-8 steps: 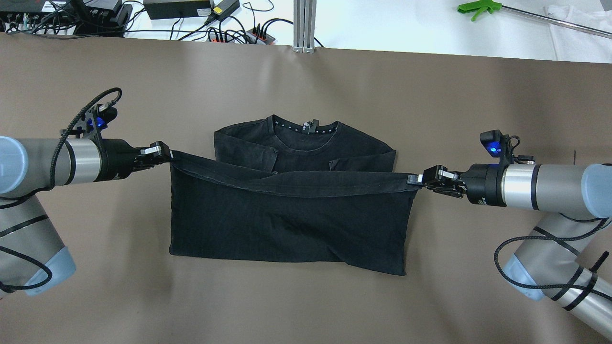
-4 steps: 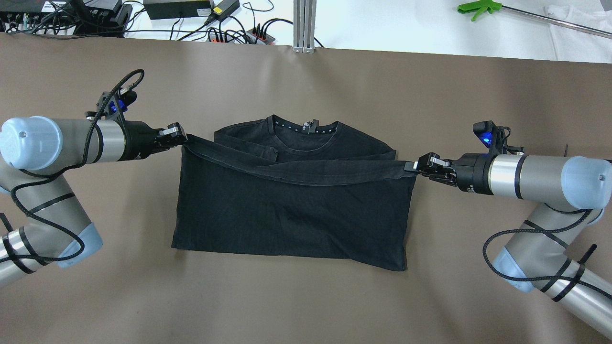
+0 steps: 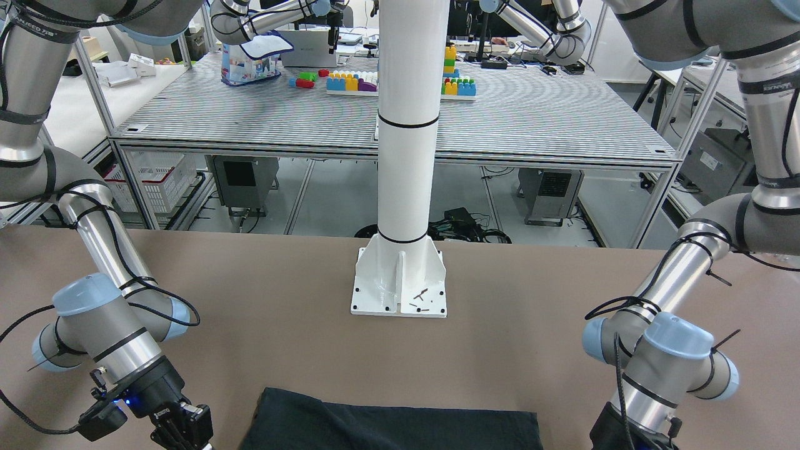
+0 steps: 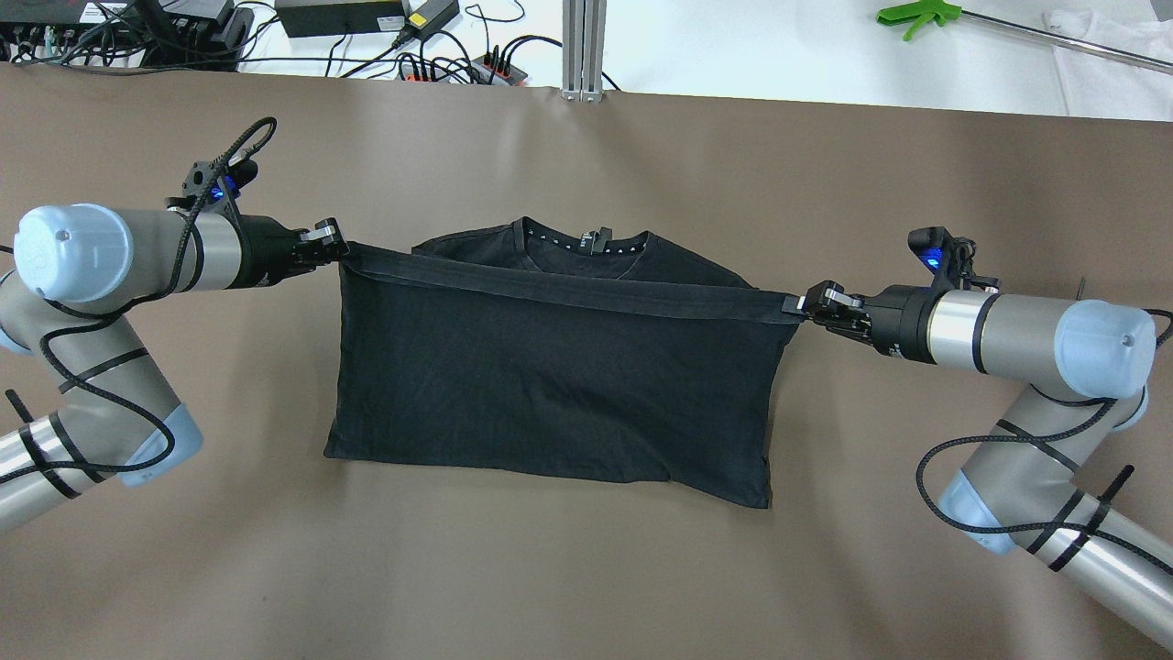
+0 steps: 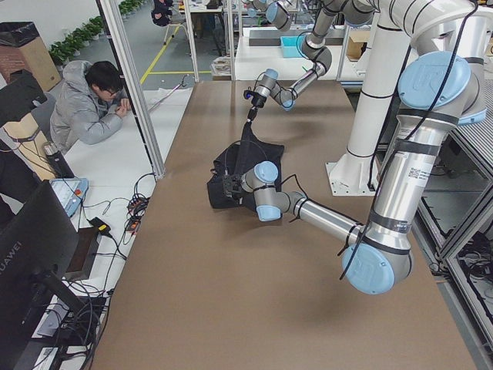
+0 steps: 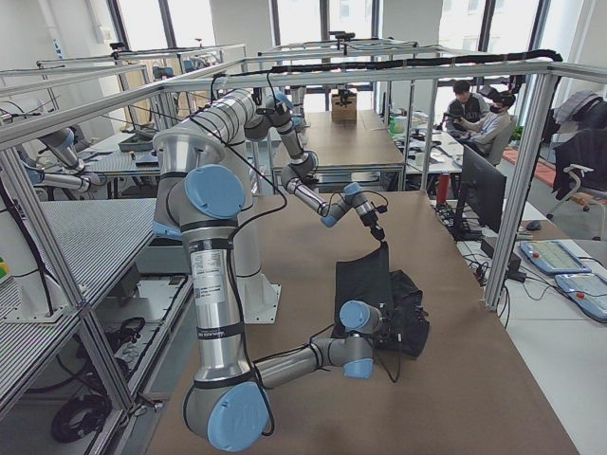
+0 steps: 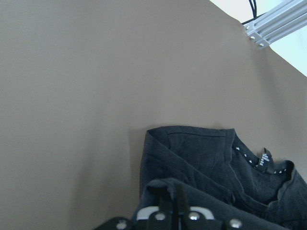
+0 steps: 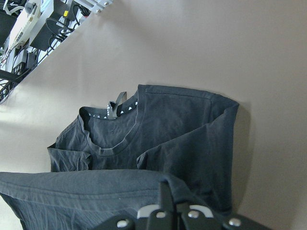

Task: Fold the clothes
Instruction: 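Carry the hem with both grippers past the collar and lay it down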

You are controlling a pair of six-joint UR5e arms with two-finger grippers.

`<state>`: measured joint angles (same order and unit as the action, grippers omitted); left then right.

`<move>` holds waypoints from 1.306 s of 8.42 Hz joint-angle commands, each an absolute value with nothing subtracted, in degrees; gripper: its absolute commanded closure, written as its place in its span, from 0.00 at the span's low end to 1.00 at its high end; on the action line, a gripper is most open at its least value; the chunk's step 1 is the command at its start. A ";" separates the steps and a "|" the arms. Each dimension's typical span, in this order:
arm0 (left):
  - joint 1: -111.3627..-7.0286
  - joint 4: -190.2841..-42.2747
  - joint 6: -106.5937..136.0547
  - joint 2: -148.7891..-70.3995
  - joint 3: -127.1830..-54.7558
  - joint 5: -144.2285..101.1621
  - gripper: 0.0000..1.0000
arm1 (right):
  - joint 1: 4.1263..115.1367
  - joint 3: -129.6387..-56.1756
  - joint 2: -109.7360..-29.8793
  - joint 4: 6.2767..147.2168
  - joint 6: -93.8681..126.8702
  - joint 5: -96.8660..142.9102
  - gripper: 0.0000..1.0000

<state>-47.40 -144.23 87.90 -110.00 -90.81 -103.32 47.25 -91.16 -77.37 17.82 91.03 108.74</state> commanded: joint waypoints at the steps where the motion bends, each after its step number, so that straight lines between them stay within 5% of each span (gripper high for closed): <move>1: -47.64 -144.23 87.89 -111.18 -87.63 -101.97 1.00 | 47.46 -89.04 -77.26 17.75 90.44 108.37 1.00; 11: -47.46 -141.50 91.41 -117.51 -86.31 -101.34 1.00 | 48.77 -89.21 -71.37 24.25 90.53 108.37 1.00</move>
<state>-47.30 -142.01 91.39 -117.05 -86.53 -101.34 47.67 -89.35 -71.70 22.58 90.80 108.38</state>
